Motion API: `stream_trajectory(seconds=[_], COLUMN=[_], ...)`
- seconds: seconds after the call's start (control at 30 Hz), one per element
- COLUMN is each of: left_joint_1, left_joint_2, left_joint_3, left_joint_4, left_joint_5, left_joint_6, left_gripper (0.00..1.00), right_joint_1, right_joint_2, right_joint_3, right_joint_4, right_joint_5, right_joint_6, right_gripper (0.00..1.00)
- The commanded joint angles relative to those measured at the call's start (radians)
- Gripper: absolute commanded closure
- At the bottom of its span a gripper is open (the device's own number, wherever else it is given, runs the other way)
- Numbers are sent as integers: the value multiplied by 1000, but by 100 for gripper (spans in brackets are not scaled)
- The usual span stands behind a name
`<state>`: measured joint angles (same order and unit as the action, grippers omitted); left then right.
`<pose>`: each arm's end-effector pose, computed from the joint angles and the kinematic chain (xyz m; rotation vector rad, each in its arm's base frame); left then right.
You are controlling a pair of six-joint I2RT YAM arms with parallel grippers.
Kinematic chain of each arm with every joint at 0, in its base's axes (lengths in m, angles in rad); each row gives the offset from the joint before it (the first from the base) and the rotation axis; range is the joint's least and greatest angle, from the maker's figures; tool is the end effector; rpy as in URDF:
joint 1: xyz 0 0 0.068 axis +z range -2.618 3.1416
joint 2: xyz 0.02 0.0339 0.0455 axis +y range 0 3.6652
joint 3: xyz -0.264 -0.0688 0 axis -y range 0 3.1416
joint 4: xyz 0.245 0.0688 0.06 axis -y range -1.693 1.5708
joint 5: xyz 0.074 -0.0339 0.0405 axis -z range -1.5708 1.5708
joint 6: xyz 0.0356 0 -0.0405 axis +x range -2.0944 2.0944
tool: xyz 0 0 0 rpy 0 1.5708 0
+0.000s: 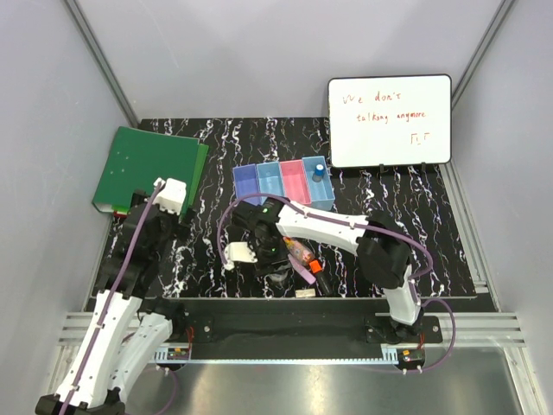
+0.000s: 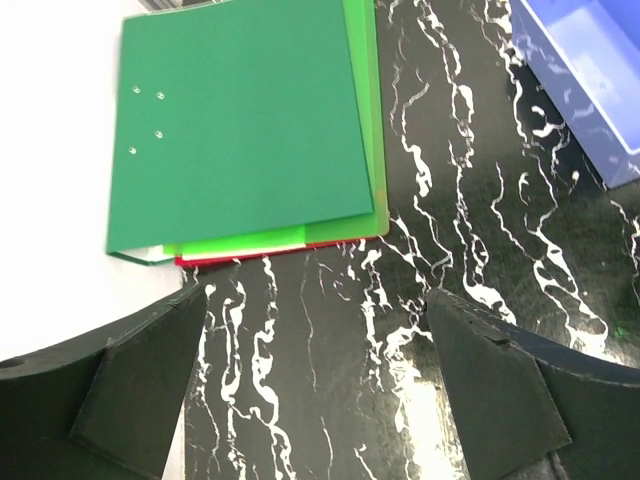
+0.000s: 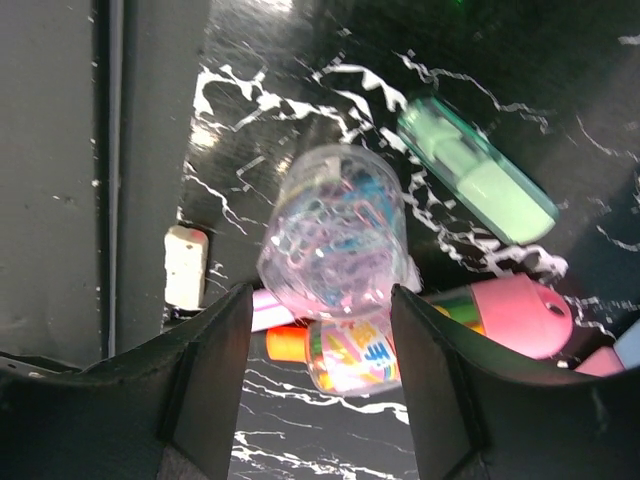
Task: Sort the stationery into containers
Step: Pick up the stationery from the center of the board.
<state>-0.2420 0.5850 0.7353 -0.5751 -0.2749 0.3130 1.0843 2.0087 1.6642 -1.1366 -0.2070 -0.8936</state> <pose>0.1303 -0.0222 0.3107 0.3734 1.9574 0.3198 0.1771 0.3504 0.2179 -2.5599 1.6669 0.3289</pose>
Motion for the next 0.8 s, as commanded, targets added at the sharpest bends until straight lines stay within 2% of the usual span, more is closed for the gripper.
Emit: stream_trajectory(seconds=[0.0, 0.2, 0.43, 0.77], left_joint_1=[7, 12, 15, 15], left_joint_2=[-2, 9, 3, -4], left_joint_3=[47, 42, 56, 44], left_joint_4=[57, 75, 77, 77], left_joint_5=[3, 0, 16, 31], left_joint_6=[18, 26, 28, 28], left_gripper=[1, 1, 1, 1], right_joint_1=[25, 49, 51, 51], right_joint_2=[18, 19, 44, 33], right_joint_3=[31, 8, -20, 48], right_joint_4=[-6, 15, 70, 77], right_joint_5=[-42, -31, 59, 83], right_joint_6=[7, 30, 29, 33], right_gripper=[35, 35, 34, 34])
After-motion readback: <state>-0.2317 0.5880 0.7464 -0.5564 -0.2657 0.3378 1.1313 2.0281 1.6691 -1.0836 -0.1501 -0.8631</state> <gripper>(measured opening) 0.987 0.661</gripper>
